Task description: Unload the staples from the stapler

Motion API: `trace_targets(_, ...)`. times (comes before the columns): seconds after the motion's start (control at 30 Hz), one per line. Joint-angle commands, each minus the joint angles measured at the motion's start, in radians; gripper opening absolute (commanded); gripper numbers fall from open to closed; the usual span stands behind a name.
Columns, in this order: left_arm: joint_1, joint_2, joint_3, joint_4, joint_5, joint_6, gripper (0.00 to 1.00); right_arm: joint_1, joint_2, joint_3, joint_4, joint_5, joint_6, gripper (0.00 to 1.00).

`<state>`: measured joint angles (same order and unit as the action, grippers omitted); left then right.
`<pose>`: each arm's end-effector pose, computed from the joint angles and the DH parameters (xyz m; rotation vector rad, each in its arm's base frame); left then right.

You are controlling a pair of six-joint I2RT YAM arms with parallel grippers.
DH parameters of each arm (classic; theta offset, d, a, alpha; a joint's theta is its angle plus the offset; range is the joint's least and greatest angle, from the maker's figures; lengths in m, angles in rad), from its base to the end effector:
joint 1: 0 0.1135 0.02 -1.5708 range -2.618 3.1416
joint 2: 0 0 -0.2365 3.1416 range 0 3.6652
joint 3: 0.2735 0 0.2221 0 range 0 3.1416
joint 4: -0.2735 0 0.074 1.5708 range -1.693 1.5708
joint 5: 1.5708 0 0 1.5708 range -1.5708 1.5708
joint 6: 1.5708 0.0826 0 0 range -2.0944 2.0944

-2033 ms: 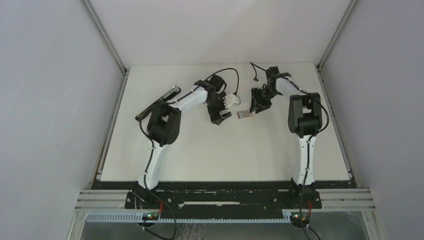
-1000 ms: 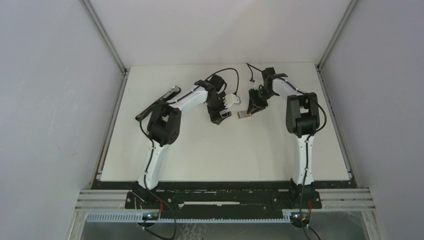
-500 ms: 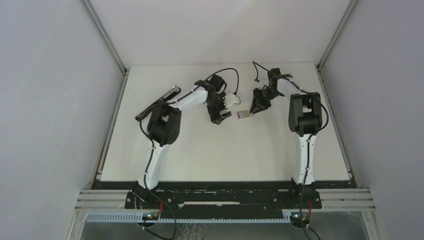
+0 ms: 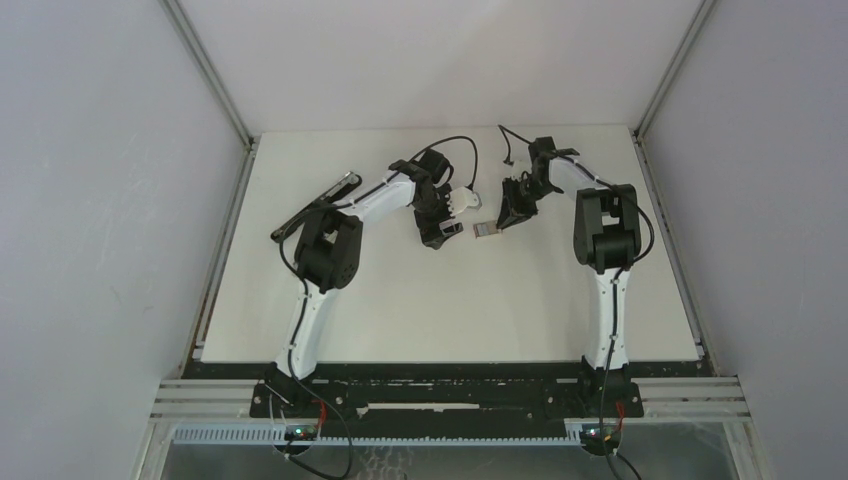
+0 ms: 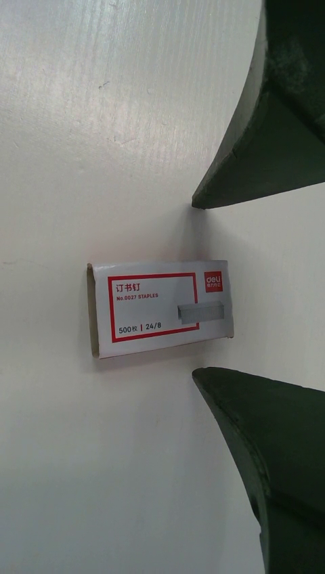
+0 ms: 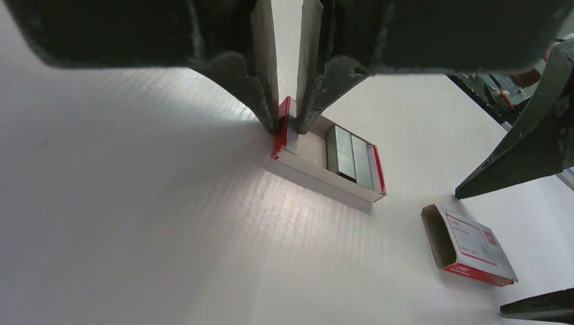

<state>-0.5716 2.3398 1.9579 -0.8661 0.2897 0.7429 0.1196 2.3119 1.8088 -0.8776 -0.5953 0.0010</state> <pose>0.3689 -0.2654 0.1142 1.7470 2.1559 -0.3646 0.4143 0.0964 0.0976 -0.2528 2.8485 0.8917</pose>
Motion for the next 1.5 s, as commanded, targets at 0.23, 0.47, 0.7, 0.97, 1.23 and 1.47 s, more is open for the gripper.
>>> trace_targets(0.23,-0.005,0.014,0.059,-0.002,-0.011,-0.012,0.89,0.027,0.001,0.012,0.023,0.065,-0.001,0.07)
trace_targets(0.47,-0.017,0.015,0.056,0.001,-0.022,-0.011,0.83,0.037,-0.031,0.026,0.041,0.092,0.011,0.07)
trace_targets(0.7,-0.025,0.015,0.054,0.005,-0.032,-0.01,0.7,0.056,-0.029,0.05,0.071,0.127,0.037,0.07)
trace_targets(0.97,-0.033,-0.004,0.017,0.029,-0.045,-0.009,0.57,0.078,-0.002,0.063,0.078,0.094,0.067,0.07)
trace_targets(1.23,-0.051,-0.017,-0.015,0.045,-0.068,0.005,0.5,0.096,0.009,0.079,0.101,0.083,0.093,0.07)
trace_targets(1.47,-0.056,-0.016,-0.018,0.045,-0.074,0.012,0.49,0.101,0.021,0.087,0.11,0.088,0.105,0.07)
